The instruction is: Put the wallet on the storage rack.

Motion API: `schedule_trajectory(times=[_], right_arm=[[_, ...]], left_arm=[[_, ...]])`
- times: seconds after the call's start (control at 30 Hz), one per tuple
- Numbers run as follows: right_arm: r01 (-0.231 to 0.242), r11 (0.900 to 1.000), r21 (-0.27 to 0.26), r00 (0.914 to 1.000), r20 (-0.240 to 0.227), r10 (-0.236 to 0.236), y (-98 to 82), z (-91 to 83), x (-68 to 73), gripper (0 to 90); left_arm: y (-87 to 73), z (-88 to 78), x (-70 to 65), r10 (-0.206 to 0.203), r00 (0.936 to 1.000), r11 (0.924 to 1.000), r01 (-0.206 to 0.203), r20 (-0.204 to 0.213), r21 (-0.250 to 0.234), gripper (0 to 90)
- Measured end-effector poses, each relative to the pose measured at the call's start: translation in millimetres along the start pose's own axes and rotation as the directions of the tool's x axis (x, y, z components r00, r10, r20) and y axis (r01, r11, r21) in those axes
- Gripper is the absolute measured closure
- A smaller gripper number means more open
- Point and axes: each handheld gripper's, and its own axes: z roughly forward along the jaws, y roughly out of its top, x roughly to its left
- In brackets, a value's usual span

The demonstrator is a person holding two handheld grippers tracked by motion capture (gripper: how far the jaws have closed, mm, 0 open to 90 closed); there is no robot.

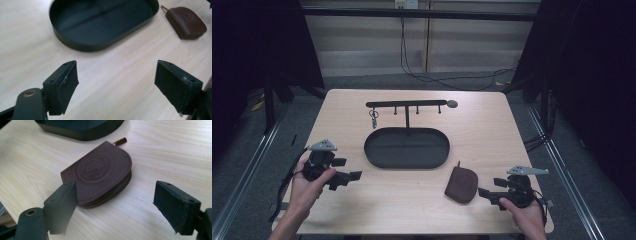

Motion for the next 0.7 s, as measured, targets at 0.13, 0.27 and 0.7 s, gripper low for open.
schedule_trajectory(times=[0.13, 0.27, 0.7], right_arm=[[0.001, 0.999, 0.039, 1.0, -0.009, -0.001, -0.3, -1.4, -0.2, 18.2], [-0.014, 0.999, 0.045, 0.9997, -0.017, 0.015, -0.1, -2.6, -0.6, 21.4], [0.01, 0.997, 0.072, 0.9999, -0.005, -0.01, 16.2, 1.6, 5.9, 22.3]], left_arm=[[-19.0, 1.0, -3.2, -0.013, 0.9999, 0.9999, 0.013, 0.006, -0.001, 19.4], [-45.2, 1.0, -7.6, -0.054, 0.9984, 0.9982, 0.054, -0.017, -0.026, 19.2], [-79.2, 8.7, -15.2, -0.077, 0.9969, 0.9924, 0.076, -0.013, -0.097, 21.9]])
